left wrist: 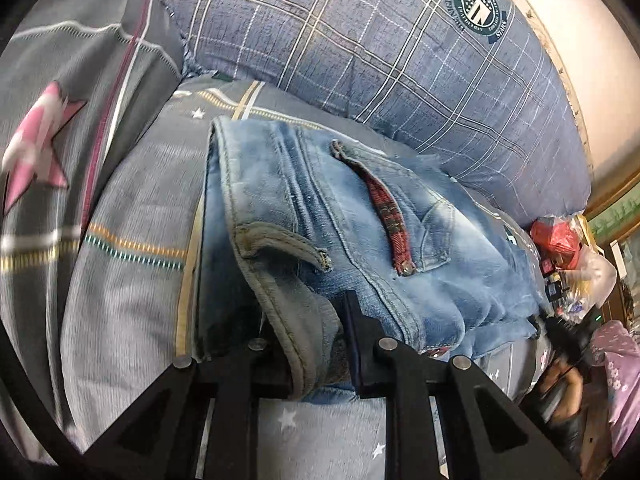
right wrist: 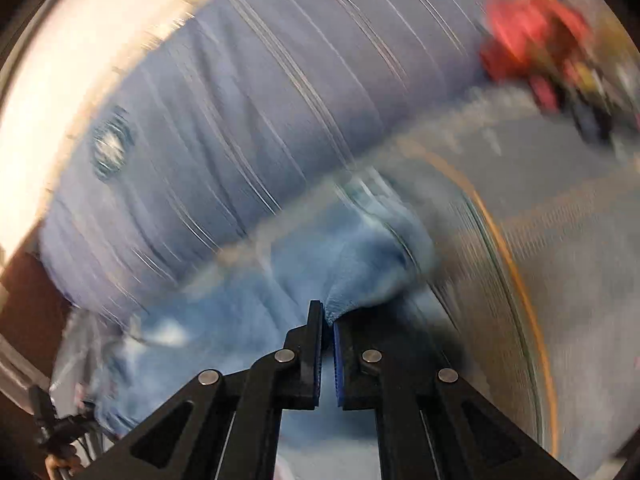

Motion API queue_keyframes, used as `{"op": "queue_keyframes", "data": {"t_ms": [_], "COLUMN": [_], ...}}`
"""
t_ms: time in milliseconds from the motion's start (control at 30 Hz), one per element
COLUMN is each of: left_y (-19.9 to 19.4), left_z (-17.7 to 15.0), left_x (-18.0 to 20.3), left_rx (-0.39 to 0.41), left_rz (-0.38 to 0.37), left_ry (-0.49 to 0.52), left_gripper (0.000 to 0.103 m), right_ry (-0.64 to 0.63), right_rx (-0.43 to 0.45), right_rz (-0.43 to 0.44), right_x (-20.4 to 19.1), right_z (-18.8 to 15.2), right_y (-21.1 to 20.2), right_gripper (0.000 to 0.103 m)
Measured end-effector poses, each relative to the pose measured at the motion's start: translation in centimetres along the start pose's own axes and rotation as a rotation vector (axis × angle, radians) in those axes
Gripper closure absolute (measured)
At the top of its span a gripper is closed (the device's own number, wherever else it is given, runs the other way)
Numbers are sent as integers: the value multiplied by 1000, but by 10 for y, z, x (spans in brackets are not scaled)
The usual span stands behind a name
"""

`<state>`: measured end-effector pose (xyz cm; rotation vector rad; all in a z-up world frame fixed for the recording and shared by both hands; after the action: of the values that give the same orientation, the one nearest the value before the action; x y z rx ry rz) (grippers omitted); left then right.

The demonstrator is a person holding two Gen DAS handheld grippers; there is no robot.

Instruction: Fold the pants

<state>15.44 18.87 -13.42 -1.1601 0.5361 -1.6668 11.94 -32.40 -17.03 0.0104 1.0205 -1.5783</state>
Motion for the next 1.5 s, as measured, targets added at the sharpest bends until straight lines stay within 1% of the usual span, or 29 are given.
{"op": "queue_keyframes", "data": {"t_ms": [67, 100, 167, 233, 300, 367, 433, 500, 567, 633, 667, 700, 733, 767, 800, 833, 867, 967, 1033, 1133, 1167, 1200, 1233, 1300, 1367, 1400, 1433, 1467, 1500], "left_y": [-5, -10, -24, -38, -43, -39, -30, -19, -21, -36, -50, -60, -71, -82, -93, -98, -99, -79, -52, -7, 9, 29, 49, 70, 85, 88, 90, 91, 95], "left_z": [1, 5, 14, 26, 27, 20, 7, -6, -14, -14, -11, -9, -6, -3, 0, 2, 3, 0, -7, -15, -19, -21, -24, -34, -46, -51, -56, -63, -69], "left_x": [4, 8, 19, 30, 36, 34, 25, 14, 13, 18, 22, 25, 29, 35, 42, 49, 63, 106, 139, 183, 192, 200, 207, 213, 216, 215, 216, 215, 213], "left_rx": [12, 28, 60, 88, 86, 53, -2, -55, -67, -40, -6, 19, 50, 85, 121, 137, 148, 124, 83, 15, -14, -48, -90, -137, -173, -180, -184, -189, -201], "left_rz": [4, 8, 3, -4, 6, 26, 47, 72, 83, 108, 173, 209, 242, 264, 276, 265, 226, 142, 92, 31, 18, 8, 0, 11, 13, 7, -3, -9, -8], "left_ry": [9, 21, 41, 60, 88, 102, 92, 86, 103, 139, 185, 217, 252, 280, 293, 298, 308, 365, 416, 487, 498, 502, 508, 518, 531, 538, 548, 558, 563], "left_gripper": [82, 82, 82, 82, 82, 81, 79, 74, 73, 66, 62, 61, 61, 60, 59, 59, 59, 59, 59, 59, 59, 59, 59, 59, 59, 59, 59, 59, 59], "right_ry": [45, 45, 16, -24, -53, -62, -24, 16, 65, 102, 104, 99, 97, 100, 106, 117, 131, 217, 272, 341, 374, 396, 415, 418, 429, 421, 378, 309, 197], "right_rx": [-21, -10, 22, 64, 90, 92, 57, -24, -96, -92, -75, -54, -39, -21, -7, 10, 15, -5, -20, -41, -50, -53, -33, 0, 8, 13, 39, 70, 113], "right_rz": [9, 13, 23, 59, 80, 67, 58, 24, 7, 20, 21, 18, 15, 13, 10, 0, -5, 33, 70, 84, 90, 98, 104, 96, 104, 113, 118, 106, 69], "right_x": [14, 13, 5, -13, -26, -24, -9, 12, 30, 39, 41, 43, 44, 46, 46, 50, 53, 63, 67, 68, 70, 71, 75, 78, 81, 79, 75, 66, 53], "right_z": [-11, -10, 0, 14, 24, 24, 13, -6, -21, -26, -25, -22, -21, -18, -17, -16, -16, -23, -29, -39, -41, -43, -42, -34, -23, -17, -10, -3, 3], "right_y": [5, 3, -6, -21, -34, -44, -41, -24, -6, -8, -12, -20, -26, -33, -39, -47, -51, -55, -50, -38, -32, -27, -24, -19, -14, -15, -24, -32, -43], "right_gripper": [98, 98, 98, 98, 98, 98, 98, 96, 94, 89, 84, 73, 65, 46, 40, 40, 40, 41, 41, 44, 46, 53, 57, 75, 85, 88, 88, 89, 90]}}
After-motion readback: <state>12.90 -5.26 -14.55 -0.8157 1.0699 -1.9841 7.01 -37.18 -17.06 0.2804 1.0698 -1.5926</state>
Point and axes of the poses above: each gripper's, at about its wrist camera, not at the fingertips, and y roughly the way its jaws point, x to its right, z to its top, the point moved 7 cm from there along y, roughly the way its jaws point, and after that the axes turned 3 degrees about y, right-handed, at the moved point
